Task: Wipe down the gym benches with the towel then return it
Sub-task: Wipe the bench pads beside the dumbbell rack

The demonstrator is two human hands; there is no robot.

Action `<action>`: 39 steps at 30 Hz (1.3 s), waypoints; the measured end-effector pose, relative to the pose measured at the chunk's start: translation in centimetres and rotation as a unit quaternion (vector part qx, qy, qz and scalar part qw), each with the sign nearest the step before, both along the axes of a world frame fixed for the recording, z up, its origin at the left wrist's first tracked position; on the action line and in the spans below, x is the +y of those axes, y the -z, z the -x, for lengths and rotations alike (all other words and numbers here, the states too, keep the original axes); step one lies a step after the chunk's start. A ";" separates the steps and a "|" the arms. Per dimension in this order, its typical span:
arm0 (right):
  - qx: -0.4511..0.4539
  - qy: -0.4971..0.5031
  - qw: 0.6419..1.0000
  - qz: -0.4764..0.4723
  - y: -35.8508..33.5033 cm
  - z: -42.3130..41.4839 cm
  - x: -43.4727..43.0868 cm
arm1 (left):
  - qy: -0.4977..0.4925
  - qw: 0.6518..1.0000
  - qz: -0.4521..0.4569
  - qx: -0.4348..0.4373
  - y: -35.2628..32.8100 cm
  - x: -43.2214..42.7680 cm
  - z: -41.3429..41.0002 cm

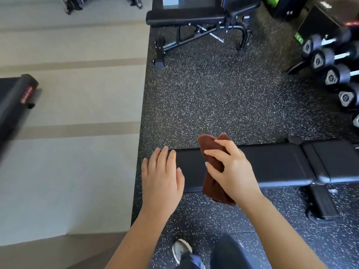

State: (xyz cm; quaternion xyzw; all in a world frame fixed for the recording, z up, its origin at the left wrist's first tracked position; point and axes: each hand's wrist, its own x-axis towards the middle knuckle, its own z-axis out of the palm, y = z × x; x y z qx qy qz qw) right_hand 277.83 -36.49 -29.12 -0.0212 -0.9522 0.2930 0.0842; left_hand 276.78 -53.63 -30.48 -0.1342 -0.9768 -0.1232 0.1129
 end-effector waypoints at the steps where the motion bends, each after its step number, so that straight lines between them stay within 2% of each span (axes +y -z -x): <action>1: -0.001 0.000 1.000 0.000 -0.2 0.4 -0.1 | -0.006 1.000 -0.006 -0.001 -0.1 -0.3 0.5; 8: -0.006 -0.012 1.000 0.011 -1.2 5.6 0.2 | -0.015 0.999 -0.022 0.023 -1.2 -0.3 7.1; 19: 0.026 -0.050 0.998 0.042 -3.1 16.4 1.0 | 0.001 0.999 0.014 0.047 -4.8 2.1 16.9; 30: 0.019 -0.021 0.999 0.046 -2.7 19.1 1.5 | 0.033 0.999 0.013 0.031 -4.0 2.0 20.5; 39: 0.006 0.007 1.000 0.027 -2.5 22.9 -3.1 | 0.080 0.997 0.003 0.010 -2.4 -2.3 26.1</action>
